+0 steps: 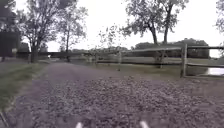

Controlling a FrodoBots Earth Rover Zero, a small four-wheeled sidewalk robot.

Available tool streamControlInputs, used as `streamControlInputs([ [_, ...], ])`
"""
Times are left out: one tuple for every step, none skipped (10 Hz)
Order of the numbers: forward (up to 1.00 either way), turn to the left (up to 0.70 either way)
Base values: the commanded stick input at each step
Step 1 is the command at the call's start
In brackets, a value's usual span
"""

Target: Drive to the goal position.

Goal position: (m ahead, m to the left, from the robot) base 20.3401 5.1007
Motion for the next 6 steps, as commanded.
streamControlInputs([
  [0.0,0.7],
  [0.0,0.47],
  [0.0,0.0],
  [0.0,0.0],
  [0.0,0.0],
  [0.0,0.0],
])
